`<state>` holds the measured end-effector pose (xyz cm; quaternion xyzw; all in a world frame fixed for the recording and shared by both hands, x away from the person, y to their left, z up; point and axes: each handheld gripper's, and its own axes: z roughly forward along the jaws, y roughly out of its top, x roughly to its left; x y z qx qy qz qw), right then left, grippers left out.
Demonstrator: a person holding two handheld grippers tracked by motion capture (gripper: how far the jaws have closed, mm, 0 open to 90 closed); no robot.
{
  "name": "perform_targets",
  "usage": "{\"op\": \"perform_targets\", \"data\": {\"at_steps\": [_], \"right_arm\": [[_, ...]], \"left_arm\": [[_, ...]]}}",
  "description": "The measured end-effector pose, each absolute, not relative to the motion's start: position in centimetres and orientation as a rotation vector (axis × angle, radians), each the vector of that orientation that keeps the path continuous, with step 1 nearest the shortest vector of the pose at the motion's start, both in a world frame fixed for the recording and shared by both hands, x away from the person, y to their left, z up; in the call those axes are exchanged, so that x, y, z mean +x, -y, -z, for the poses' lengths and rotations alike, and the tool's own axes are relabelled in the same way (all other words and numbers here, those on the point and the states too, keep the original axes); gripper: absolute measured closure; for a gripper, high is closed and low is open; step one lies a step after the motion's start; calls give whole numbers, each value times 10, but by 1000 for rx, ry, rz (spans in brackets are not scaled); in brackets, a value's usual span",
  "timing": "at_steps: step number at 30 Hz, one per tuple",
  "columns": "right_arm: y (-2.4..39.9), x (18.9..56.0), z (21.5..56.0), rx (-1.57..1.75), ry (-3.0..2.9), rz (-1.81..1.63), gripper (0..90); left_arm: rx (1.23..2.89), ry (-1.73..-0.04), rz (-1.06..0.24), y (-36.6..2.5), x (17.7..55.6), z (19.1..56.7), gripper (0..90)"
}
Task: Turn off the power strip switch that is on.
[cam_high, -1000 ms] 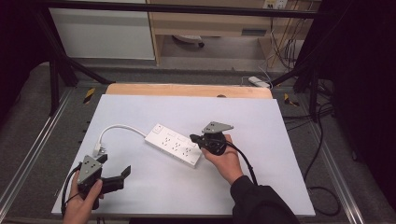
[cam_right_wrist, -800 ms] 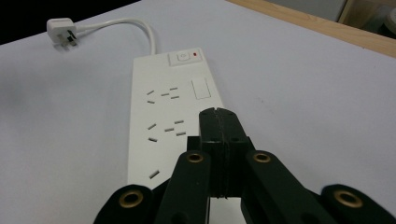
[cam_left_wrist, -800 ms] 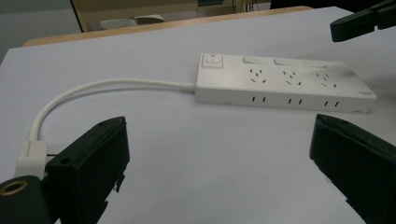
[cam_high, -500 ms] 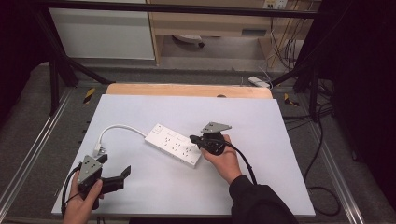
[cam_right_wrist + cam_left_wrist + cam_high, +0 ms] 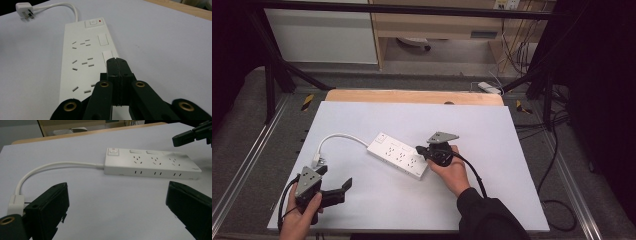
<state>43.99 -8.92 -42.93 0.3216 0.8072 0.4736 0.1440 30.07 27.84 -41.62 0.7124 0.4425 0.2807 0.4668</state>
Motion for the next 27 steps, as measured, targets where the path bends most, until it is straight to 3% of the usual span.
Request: {"op": "perform_targets", "data": {"at_steps": [27], "right_arm": [[92,441,441,942,-2344,-1341,900]], "left_arm": [[1758,-1081,-688,-278,301,417,47]]}}
